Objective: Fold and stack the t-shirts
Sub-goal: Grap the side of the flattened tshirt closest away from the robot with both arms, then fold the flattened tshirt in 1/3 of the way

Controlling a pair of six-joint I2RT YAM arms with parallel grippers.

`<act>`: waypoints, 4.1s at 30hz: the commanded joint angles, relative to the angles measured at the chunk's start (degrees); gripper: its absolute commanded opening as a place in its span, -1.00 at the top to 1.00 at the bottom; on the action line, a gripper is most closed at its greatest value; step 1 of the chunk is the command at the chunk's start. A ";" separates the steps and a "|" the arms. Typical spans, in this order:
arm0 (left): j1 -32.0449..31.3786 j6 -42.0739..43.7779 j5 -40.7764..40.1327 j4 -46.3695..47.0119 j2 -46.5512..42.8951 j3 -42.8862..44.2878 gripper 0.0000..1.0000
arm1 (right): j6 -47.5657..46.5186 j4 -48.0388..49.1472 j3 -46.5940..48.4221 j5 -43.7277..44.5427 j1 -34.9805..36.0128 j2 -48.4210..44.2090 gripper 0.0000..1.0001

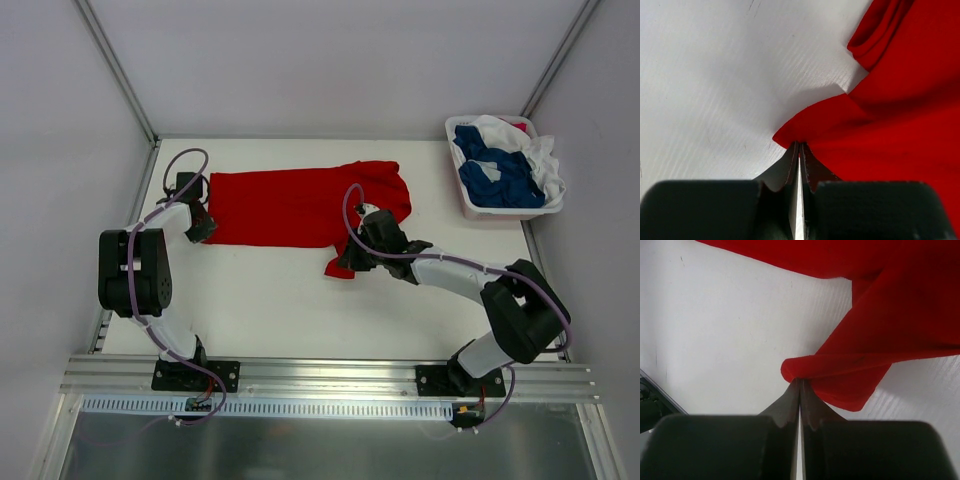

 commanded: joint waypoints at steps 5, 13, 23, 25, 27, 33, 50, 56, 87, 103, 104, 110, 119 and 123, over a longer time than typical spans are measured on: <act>0.60 0.45 -0.31 -1.33 -0.22 1.05 1.00 | -0.33 -0.44 -0.58 0.42 0.35 -4.09 0.99; 0.51 -0.42 0.39 -1.15 -6.71 -2.81 1.00 | -2.17 -4.57 0.12 3.75 0.44 -9.63 0.99; 0.51 -1.83 2.06 -2.29 -19.10 -7.47 1.00 | -2.96 -11.25 -0.14 9.03 0.35 -20.26 1.00; 0.51 -2.09 2.50 -3.17 -21.48 -7.83 1.00 | -2.88 -12.56 -0.67 12.00 0.35 -23.51 0.99; 0.51 -2.18 2.50 -3.79 -23.24 -7.92 1.00 | -2.79 -13.53 -1.46 14.29 0.27 -26.75 1.00; 0.60 -2.88 2.06 -5.63 -27.37 -7.56 1.00 | -2.00 -17.31 -3.74 20.63 -0.70 -35.02 0.99; 0.60 -3.76 3.38 -9.15 -37.65 -9.59 1.00 | -2.43 -21.27 -7.09 29.86 -1.41 -47.25 0.99; 0.68 -3.94 4.08 -11.96 -41.26 -8.36 1.00 | -2.96 -23.64 -5.77 33.02 -1.41 -51.55 0.99; 0.60 -5.35 7.51 -19.70 -46.01 -7.12 1.00 | 0.02 -30.32 -2.43 32.94 -1.41 -55.17 0.99; 0.60 -4.99 6.54 -14.25 -37.84 -8.88 1.00 | -1.73 -27.87 -2.52 34.96 -1.58 -47.43 0.99; 0.60 -4.82 6.46 -13.99 -36.79 -8.62 1.00 | -2.08 -27.69 -2.34 35.14 -1.67 -46.38 0.99; 0.60 -4.47 5.67 -11.70 -32.66 -7.57 1.00 | -4.45 -25.06 -1.46 35.49 -3.25 -41.72 1.00; 0.60 -4.20 2.86 -9.16 -26.50 -5.72 1.00 | -7.70 -20.49 -1.20 32.24 -9.56 -33.81 0.99; 0.60 -4.20 1.80 -8.45 -24.57 -4.58 1.00 | -8.94 -19.08 -1.02 30.39 -13.17 -32.05 0.99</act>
